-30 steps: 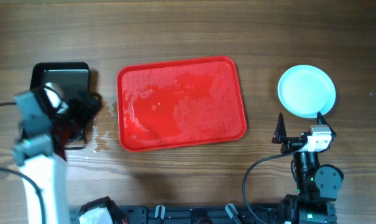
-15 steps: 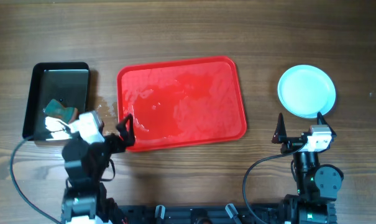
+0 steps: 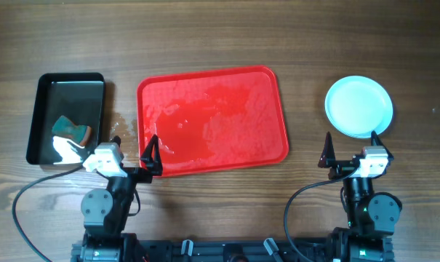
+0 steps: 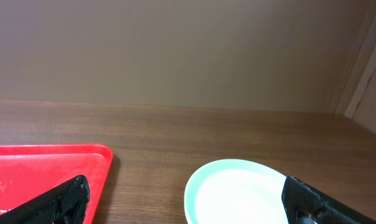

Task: Clean dirty plates on tray and stack at the side

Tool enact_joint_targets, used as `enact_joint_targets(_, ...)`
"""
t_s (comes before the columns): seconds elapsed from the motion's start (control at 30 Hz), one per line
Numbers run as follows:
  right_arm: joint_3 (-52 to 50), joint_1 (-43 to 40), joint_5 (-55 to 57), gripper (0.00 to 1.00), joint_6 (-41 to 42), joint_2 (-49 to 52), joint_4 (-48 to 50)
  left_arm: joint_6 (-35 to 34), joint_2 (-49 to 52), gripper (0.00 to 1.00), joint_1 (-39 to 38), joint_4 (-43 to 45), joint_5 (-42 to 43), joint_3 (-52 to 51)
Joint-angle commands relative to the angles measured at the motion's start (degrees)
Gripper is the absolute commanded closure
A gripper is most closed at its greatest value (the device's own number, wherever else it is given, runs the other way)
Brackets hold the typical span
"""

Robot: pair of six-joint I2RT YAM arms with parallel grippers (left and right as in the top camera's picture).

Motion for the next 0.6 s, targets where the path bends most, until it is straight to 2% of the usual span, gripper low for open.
enact_joint_targets(0.0,-0.1,-0.3,0.8,0.00,-1.1,-0.7,0.2,1.2,-4.3,0.00,-0.9,2.2,-2.9,-4.1)
enact_joint_targets(0.23,-0.1,-0.3,0.8,0.00,-1.1,-0.7,0.2,4.2,-7.7,0.00,-0.9,-1.8,-3.0,-4.1)
enact_joint_targets(0.57,-0.1,-0.3,0.8,0.00,-1.1,-0.7,0.2,8.5,-10.1,0.00,-1.7,-1.9,-2.6,-4.1)
